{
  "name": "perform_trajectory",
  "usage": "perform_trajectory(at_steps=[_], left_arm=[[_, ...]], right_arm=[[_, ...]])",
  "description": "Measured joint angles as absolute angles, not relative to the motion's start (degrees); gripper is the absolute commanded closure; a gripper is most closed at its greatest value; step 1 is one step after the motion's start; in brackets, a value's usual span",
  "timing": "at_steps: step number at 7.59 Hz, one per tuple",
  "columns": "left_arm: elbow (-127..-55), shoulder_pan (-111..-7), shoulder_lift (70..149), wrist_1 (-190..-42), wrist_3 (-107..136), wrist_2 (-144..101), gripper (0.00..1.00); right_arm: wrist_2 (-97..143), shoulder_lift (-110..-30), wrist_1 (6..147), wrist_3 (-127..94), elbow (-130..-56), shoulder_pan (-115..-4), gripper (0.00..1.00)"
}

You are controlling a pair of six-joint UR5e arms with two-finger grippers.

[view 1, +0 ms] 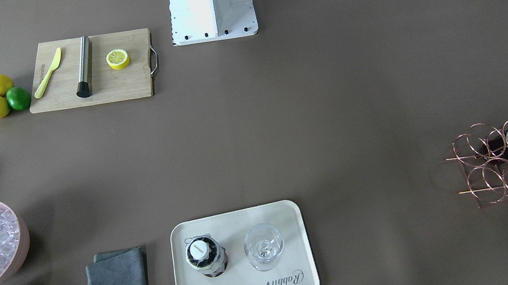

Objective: Take tea from basket to plate

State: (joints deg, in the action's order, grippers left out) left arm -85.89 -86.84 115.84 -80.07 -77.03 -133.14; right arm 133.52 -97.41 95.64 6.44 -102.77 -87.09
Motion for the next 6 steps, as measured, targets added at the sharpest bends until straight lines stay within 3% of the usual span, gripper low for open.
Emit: perform_trajectory(at_steps=[6], left_arm=[[-86.9, -91.4, 112.2, -79.5, -66.5, -137.4, 0.01]], right_arm=[[133.4, -97.4, 95.6, 6.4, -102.7, -86.7, 0.0]])
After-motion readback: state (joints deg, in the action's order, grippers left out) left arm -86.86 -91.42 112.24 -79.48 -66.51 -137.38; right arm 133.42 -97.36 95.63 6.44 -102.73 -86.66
